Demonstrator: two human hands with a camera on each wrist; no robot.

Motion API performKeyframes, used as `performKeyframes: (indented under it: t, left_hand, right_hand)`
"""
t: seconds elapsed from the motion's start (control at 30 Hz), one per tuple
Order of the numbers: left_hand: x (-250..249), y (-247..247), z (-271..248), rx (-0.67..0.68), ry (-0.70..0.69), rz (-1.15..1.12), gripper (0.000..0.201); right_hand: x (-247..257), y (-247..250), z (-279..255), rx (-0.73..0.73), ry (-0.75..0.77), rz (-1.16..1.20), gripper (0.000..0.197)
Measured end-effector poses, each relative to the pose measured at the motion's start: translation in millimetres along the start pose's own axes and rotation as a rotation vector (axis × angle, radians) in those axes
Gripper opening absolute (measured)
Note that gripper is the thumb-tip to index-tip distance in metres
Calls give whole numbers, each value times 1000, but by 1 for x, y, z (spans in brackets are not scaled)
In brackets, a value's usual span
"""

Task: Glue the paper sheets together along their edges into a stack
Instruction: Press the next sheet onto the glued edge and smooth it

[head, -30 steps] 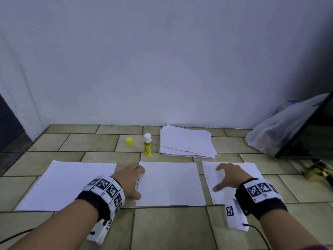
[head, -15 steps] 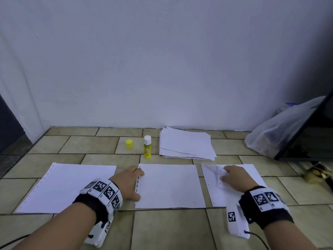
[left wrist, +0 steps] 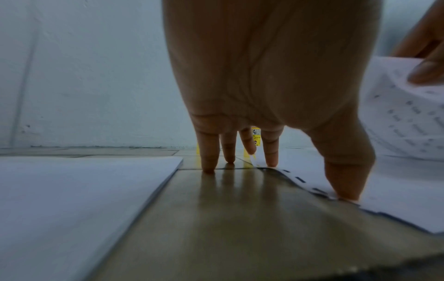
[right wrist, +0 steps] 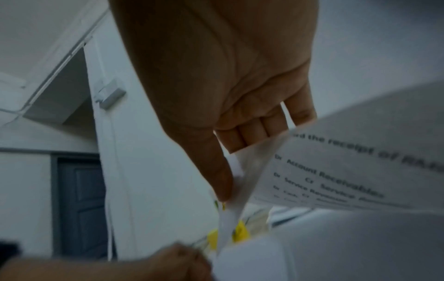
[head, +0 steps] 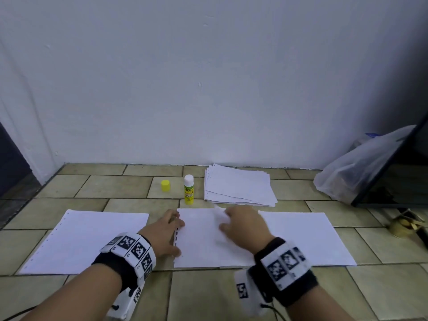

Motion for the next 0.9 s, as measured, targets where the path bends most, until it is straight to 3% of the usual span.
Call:
performKeyframes:
  t: [0.13, 0.33, 0.57, 0.77, 0.9]
  left_hand:
    - [-1, 0, -4, -26, 17, 6, 80]
    - [0, 1, -8, -15, 4, 34, 75]
    - [4, 3, -8, -17, 30, 55, 75]
    - [3, 5, -8, -56, 63, -36, 89]
    - [8, 6, -10, -60, 93, -95, 84]
  right_hand:
    - [30, -45, 12, 114, 57, 2, 34]
    - [34, -74, 21, 247, 28, 56, 44]
    - [27, -79, 23, 236, 5, 84, 49]
    - [31, -84, 23, 186, -3, 108, 51]
    - [32, -89, 23, 212, 7, 86, 49]
Point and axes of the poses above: each hand's wrist, its own z-axis towards the middle knuckle, its own y-axis out of the back of the hand, x = y × z, the point moved 7 cm from there along z, towards the middle knuckle, and after that the axes turned 10 degrees about z, right-handed, at the moved point
